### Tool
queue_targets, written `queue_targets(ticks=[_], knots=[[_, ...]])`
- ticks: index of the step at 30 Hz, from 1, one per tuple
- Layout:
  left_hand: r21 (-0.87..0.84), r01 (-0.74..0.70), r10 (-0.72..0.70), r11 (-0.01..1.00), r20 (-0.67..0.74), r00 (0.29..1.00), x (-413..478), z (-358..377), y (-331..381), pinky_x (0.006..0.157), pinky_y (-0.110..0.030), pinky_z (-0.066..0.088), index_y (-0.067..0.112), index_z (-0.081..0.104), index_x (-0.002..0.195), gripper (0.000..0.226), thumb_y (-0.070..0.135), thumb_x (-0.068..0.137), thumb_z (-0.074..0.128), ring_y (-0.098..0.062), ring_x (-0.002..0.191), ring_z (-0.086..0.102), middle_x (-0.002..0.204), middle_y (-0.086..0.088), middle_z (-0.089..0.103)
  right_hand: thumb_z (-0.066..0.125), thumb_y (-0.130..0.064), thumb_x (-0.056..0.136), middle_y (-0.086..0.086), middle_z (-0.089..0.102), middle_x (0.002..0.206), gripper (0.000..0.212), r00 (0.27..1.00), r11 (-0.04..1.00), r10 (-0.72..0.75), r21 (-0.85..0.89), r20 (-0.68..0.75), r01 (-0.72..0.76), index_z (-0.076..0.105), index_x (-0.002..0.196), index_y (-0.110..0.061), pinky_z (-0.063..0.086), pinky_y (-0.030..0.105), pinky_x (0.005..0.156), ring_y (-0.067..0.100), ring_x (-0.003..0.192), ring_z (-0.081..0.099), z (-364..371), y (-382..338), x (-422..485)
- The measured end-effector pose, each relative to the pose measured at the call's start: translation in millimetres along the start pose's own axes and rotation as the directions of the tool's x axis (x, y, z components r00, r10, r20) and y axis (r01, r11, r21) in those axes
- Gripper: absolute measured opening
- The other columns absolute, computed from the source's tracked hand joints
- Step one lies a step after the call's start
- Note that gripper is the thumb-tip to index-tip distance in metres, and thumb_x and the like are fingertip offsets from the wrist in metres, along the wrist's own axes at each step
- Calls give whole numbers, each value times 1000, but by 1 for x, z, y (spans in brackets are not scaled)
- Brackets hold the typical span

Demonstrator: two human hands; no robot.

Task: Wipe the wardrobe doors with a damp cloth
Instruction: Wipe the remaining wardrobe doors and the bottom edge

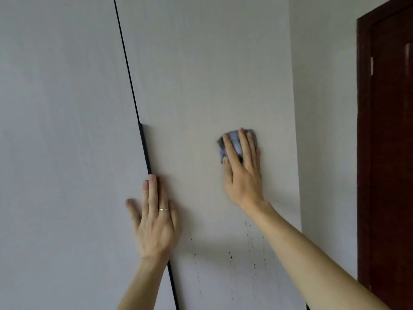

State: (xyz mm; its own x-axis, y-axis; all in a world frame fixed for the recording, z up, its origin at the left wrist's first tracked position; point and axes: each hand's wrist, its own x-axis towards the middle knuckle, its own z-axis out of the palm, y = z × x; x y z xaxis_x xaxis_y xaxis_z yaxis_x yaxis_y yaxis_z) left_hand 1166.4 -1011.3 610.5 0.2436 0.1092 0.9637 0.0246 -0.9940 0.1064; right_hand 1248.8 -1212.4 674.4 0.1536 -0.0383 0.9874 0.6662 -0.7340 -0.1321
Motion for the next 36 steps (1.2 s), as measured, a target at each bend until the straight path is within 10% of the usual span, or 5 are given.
queue_targets(ticks=[7, 17, 28, 36], knots=[[-11, 19, -19, 1000, 9, 1000, -5, 0, 2, 123, -44, -10, 7, 31, 155, 59, 24, 99, 29, -15, 152, 7, 167, 13, -8, 38, -26, 104, 14, 21, 164, 46, 985, 996, -51, -66, 165, 62, 43, 149, -18, 32, 63, 112, 39, 151, 21, -12, 40, -157], [-20, -4, 3, 1000, -30, 1000, -4, 2, 3, 124, -49, -3, 8, 30, 154, 56, 22, 100, 33, -14, 154, 10, 168, 9, -1, 35, -30, 105, 18, 29, 160, 47, 988, 993, 102, -50, -114, -108, 45, 150, -17, 21, 53, 120, 40, 150, 21, -7, 32, 81], [-28, 28, -29, 999, -25, 999, -4, -1, -1, 123, -46, -8, 10, 27, 157, 58, 20, 100, 33, -4, 153, 0, 166, 13, -6, 31, -31, 108, 15, 15, 165, 47, 944, 974, 220, -113, 245, -197, 42, 151, -14, 40, 61, 107, 38, 152, 15, -32, 86, -220], [-80, 61, -59, 995, 26, 998, -6, 1, 5, 121, -53, -6, 11, 22, 159, 58, 18, 102, 31, -7, 153, -1, 166, 8, -4, 29, -36, 105, 4, 7, 168, 54, 923, 928, 371, 5, 104, -373, 23, 158, -27, 22, 51, 121, 22, 154, -2, -39, 104, -24]])
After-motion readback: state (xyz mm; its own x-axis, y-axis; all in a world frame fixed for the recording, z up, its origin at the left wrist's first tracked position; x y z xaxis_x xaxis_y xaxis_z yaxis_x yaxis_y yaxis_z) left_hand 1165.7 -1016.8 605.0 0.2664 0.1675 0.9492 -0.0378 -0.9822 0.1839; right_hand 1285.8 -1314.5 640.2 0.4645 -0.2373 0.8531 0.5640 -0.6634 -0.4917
